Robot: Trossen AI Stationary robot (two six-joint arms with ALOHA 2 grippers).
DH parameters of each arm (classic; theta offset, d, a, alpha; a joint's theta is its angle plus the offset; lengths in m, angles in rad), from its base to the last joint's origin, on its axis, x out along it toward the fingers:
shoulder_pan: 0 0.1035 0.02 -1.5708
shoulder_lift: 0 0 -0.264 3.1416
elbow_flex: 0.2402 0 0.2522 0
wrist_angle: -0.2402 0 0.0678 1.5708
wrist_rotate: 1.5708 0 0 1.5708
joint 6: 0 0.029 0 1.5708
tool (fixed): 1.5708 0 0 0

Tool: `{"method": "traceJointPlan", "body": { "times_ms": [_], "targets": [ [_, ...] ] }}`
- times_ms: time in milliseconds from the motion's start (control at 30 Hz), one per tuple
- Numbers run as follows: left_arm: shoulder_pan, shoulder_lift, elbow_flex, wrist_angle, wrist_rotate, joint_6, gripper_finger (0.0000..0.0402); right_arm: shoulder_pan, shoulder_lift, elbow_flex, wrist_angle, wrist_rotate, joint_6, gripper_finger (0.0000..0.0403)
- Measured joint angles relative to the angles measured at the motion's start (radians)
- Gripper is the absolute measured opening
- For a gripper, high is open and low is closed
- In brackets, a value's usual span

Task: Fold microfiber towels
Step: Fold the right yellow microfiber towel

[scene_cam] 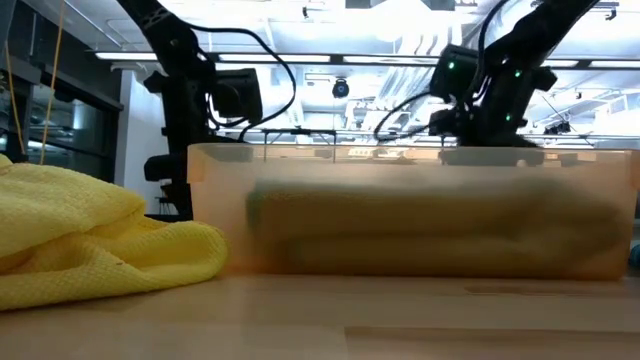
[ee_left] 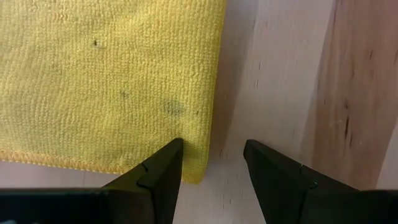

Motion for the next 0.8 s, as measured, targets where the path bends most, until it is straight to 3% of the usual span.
{"method": "traceJointPlan", "body": {
  "times_ms": [233, 533, 667, 800],
  "targets": [
    [0.000, 0.001, 0.000, 0.000, -0.004, 0.003, 0.0172, 0.009, 0.097, 0.000, 0.040, 0.049, -0.003, 0.0184],
    [-0.001, 0.001, -0.002, 0.014, -0.007, 0.070, 0.0172, 0.009, 0.159, 0.004, 0.038, 0.051, 0.020, 0.0132],
    [-0.001, 0.001, -0.002, 0.023, -0.013, 0.121, 0.0171, 0.010, 0.160, 0.003, 0.037, 0.048, 0.047, 0.0096],
    [-0.004, 0.001, -0.002, 0.025, -0.047, 0.128, 0.0149, 0.010, 0.154, 0.003, 0.039, 0.056, 0.104, 0.0034]
  ]
}}
